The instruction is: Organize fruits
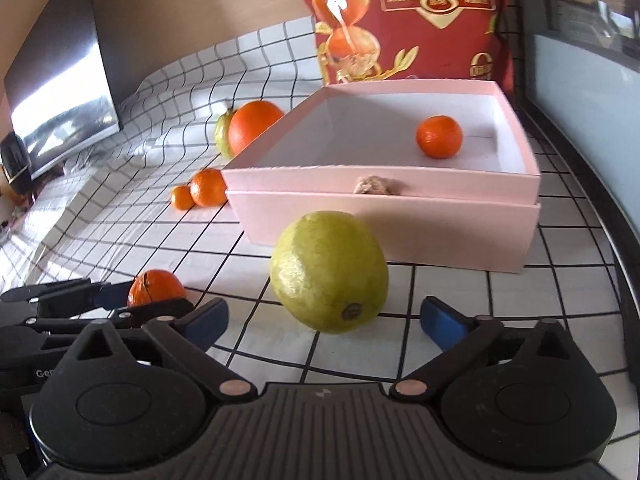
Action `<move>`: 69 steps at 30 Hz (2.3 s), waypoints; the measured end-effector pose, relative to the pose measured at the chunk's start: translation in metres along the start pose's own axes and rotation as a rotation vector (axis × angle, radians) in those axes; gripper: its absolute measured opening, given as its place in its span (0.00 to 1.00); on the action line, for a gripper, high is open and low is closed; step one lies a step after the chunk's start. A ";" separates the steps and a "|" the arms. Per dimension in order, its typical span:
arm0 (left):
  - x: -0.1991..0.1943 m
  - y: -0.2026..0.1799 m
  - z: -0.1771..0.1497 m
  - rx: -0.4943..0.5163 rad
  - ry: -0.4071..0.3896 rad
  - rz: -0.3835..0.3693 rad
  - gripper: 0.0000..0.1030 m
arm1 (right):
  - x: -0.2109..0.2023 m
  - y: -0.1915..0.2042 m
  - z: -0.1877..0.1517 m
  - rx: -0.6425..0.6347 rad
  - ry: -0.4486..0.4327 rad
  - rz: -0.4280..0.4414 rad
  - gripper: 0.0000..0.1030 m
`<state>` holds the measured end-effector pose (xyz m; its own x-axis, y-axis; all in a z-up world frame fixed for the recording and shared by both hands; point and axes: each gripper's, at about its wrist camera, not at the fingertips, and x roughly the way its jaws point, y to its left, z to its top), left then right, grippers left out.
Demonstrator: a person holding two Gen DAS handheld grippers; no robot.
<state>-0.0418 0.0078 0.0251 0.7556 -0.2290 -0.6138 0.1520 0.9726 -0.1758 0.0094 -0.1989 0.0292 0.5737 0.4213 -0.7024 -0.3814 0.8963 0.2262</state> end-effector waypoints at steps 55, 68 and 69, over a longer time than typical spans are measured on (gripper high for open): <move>-0.001 -0.013 0.104 -0.025 -0.221 -0.128 0.49 | -0.063 0.023 0.064 -0.174 -0.191 -0.174 0.59; 0.118 -0.049 0.143 -0.027 0.009 -0.178 0.49 | -0.055 0.041 0.182 -0.194 -0.263 -0.346 0.59; 0.124 -0.053 0.141 -0.004 0.032 -0.175 0.49 | -0.053 0.041 0.183 -0.193 -0.257 -0.338 0.59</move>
<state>0.1340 -0.0668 0.0668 0.6972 -0.3963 -0.5974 0.2770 0.9175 -0.2853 0.0963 -0.1587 0.1991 0.8408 0.1519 -0.5195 -0.2556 0.9575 -0.1336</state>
